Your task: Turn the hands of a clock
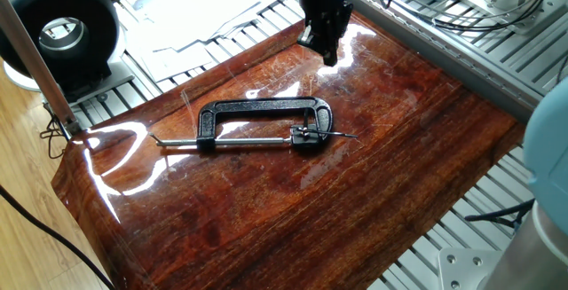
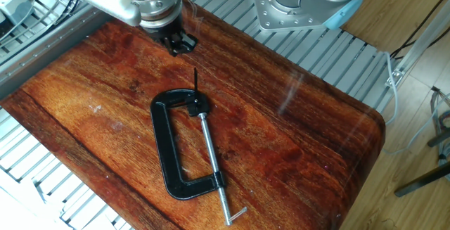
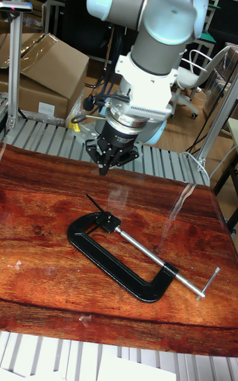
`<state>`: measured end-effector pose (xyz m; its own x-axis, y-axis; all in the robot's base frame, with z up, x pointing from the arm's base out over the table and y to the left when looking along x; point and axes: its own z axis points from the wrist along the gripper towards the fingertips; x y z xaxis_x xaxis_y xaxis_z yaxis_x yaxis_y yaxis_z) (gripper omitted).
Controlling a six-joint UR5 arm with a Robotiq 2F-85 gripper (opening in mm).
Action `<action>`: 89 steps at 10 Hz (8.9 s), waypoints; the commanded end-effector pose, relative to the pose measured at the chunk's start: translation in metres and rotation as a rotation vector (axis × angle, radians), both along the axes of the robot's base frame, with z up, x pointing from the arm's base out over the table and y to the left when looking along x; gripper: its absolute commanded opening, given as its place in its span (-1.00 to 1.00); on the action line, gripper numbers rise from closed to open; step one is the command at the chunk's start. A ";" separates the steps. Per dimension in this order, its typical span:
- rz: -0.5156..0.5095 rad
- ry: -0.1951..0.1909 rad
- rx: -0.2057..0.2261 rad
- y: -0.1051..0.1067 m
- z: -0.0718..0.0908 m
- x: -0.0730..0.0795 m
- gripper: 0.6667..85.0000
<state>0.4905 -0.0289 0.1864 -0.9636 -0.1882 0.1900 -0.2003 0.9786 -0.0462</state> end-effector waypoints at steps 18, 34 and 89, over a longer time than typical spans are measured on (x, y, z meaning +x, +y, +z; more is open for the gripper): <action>0.155 -0.088 0.042 -0.008 -0.020 0.017 -0.99; 0.266 0.050 0.036 -0.024 -0.056 -0.045 -0.99; 0.020 0.074 0.175 0.063 -0.144 -0.053 -0.99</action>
<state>0.4390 0.0355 0.0375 -0.9440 -0.2532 0.2115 -0.2283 0.9641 0.1352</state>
